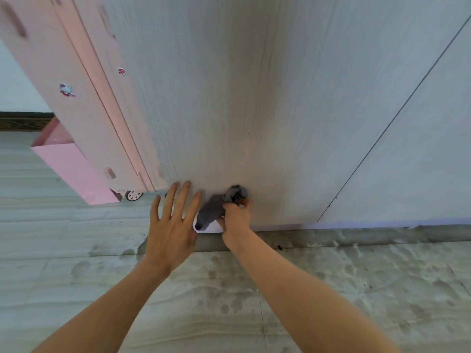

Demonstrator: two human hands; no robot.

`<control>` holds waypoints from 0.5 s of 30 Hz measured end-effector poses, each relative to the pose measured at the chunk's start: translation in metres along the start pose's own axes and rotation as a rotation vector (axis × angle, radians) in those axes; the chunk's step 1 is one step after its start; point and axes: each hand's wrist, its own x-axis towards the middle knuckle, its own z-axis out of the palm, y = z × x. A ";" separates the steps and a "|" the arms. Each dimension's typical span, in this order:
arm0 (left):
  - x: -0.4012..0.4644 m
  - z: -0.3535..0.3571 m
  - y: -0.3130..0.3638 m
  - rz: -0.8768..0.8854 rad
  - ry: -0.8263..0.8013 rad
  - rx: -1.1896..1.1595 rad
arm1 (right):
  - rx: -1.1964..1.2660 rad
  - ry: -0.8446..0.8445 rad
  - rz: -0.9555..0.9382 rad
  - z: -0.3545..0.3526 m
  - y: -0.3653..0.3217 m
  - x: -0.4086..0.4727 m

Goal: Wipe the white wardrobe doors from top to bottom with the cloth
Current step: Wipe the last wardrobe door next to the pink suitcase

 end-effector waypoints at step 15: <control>0.035 -0.090 -0.044 -0.115 0.080 -0.094 | -0.051 -0.119 -0.066 0.064 -0.074 -0.071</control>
